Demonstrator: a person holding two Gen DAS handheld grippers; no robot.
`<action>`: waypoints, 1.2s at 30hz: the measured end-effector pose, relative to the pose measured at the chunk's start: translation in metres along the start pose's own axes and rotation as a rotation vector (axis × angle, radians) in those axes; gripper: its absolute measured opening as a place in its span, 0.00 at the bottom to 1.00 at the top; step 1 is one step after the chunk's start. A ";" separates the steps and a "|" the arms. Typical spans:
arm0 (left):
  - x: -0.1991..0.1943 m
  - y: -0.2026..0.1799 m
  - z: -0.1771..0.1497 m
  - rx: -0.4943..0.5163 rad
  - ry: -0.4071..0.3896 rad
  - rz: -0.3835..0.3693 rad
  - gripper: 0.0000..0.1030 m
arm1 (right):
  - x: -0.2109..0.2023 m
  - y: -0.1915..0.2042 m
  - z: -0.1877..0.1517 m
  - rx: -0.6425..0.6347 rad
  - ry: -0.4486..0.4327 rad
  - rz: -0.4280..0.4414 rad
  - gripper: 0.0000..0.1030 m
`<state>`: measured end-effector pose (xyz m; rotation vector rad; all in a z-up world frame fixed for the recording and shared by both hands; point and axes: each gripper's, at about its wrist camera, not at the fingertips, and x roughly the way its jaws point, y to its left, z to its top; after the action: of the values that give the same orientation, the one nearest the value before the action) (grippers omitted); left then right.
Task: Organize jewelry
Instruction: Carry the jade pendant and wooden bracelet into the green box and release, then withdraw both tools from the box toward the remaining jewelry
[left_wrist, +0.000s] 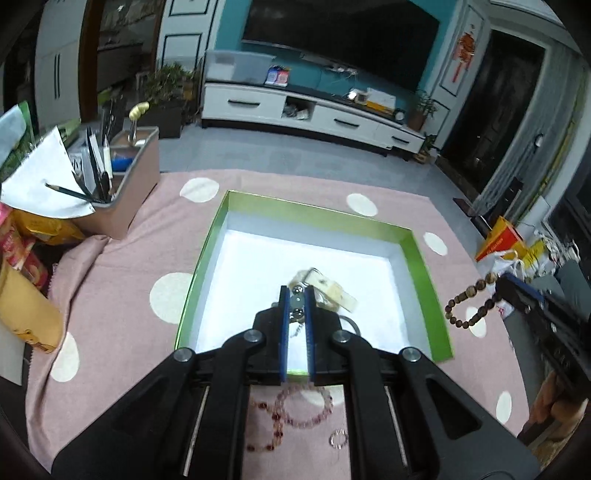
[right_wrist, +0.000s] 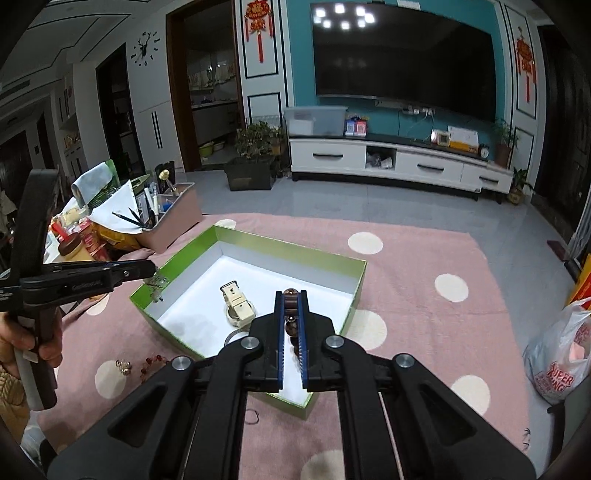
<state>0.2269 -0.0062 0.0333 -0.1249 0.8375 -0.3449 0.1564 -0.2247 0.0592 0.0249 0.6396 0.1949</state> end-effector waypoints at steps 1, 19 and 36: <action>0.009 0.002 0.003 -0.009 0.016 0.002 0.07 | 0.005 -0.001 0.000 0.005 0.009 0.004 0.06; 0.080 0.027 -0.005 -0.039 0.139 0.115 0.29 | 0.076 -0.013 -0.020 0.082 0.156 0.015 0.33; -0.011 0.057 -0.040 -0.067 0.044 0.124 0.89 | 0.004 -0.028 -0.065 0.169 0.125 0.033 0.48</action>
<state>0.2049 0.0522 0.0003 -0.1278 0.8960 -0.2039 0.1256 -0.2537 0.0024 0.1873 0.7797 0.1747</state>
